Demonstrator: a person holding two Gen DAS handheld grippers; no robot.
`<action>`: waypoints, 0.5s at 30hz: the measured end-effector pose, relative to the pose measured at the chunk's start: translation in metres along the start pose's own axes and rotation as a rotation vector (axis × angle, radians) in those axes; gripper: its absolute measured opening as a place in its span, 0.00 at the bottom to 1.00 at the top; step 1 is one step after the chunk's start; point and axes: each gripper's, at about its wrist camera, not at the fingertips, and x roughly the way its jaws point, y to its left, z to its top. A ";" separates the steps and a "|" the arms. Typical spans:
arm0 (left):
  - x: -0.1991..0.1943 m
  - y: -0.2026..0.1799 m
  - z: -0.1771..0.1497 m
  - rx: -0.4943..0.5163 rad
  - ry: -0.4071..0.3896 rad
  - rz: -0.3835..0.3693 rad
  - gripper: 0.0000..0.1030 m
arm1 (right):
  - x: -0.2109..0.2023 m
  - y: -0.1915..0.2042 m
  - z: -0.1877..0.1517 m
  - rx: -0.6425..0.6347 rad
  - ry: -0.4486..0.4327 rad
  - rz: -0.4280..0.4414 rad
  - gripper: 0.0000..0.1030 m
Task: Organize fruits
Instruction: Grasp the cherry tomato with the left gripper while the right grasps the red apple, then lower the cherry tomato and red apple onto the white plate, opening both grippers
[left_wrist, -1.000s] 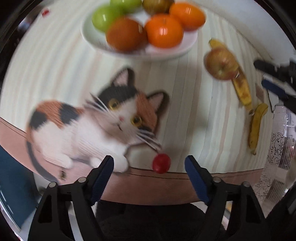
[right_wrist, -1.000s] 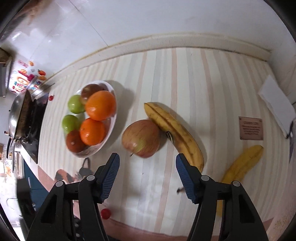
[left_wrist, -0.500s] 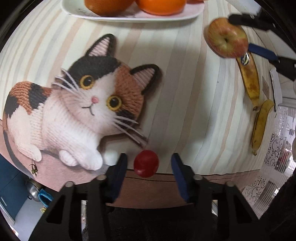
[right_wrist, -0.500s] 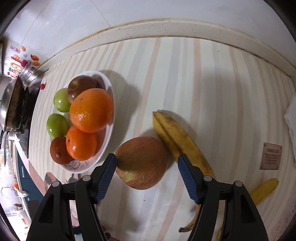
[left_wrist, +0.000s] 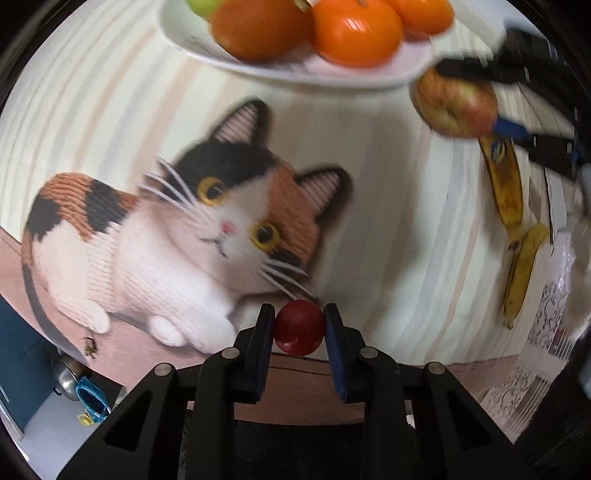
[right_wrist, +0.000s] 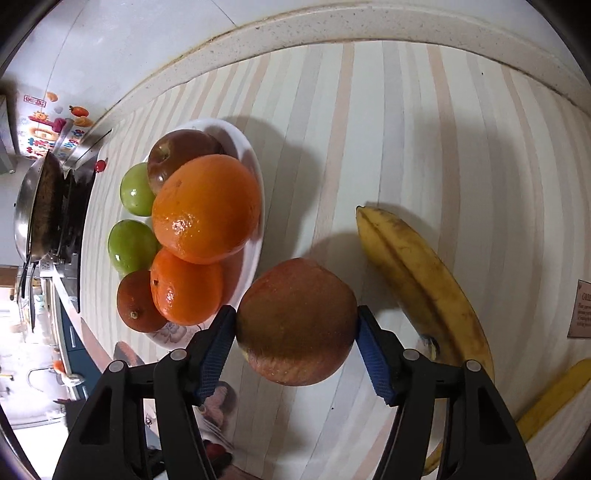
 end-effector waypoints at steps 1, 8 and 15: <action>-0.005 0.004 0.002 -0.013 -0.012 -0.003 0.24 | -0.001 0.002 -0.002 -0.002 -0.011 -0.005 0.65; -0.048 0.027 0.020 -0.077 -0.102 -0.051 0.24 | -0.034 0.005 -0.014 0.005 -0.084 0.036 0.65; -0.108 0.049 0.063 -0.074 -0.206 -0.101 0.24 | -0.078 0.034 -0.028 -0.024 -0.147 0.096 0.65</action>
